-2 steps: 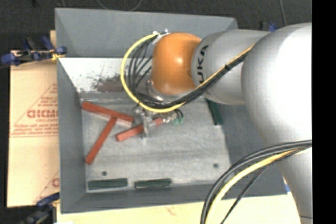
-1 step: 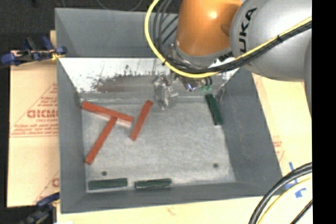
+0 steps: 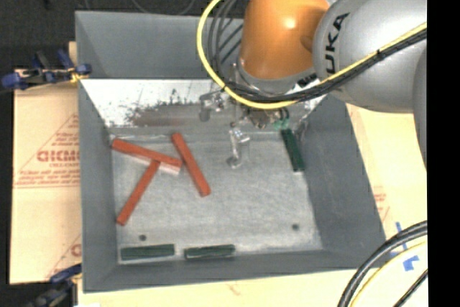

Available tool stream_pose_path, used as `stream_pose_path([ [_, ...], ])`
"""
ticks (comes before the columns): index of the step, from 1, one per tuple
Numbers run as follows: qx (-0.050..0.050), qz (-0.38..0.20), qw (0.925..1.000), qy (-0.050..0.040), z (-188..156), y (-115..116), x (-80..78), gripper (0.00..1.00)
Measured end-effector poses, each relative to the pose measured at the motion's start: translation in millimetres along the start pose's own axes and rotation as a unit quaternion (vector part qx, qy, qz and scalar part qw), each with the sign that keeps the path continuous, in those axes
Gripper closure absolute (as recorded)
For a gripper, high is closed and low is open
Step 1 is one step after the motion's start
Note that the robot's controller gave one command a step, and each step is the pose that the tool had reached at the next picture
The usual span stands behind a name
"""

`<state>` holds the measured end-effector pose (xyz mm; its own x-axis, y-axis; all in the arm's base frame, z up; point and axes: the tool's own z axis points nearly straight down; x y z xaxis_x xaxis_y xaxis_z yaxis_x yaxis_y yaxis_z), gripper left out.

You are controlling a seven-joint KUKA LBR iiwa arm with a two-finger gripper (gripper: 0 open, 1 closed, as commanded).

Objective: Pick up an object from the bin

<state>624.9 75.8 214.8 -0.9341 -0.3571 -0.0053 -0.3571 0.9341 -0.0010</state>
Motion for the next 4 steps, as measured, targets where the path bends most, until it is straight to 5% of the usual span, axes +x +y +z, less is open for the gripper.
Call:
stream_pose_path([
  [1, -0.001, -0.12, 0.9928, 0.0024, 137.4, 47.1, -26.2, 0.0],
  [2, 0.0, -0.115, 0.9933, -0.0005, 143.9, 45.4, -49.3, 0.0],
  [3, -0.001, -0.089, 0.996, -0.0002, 143.5, 55.7, -50.8, 0.0],
  [4, -0.001, -0.088, 0.9961, -0.0008, 143.0, 55.4, -51.1, 1.0],
])
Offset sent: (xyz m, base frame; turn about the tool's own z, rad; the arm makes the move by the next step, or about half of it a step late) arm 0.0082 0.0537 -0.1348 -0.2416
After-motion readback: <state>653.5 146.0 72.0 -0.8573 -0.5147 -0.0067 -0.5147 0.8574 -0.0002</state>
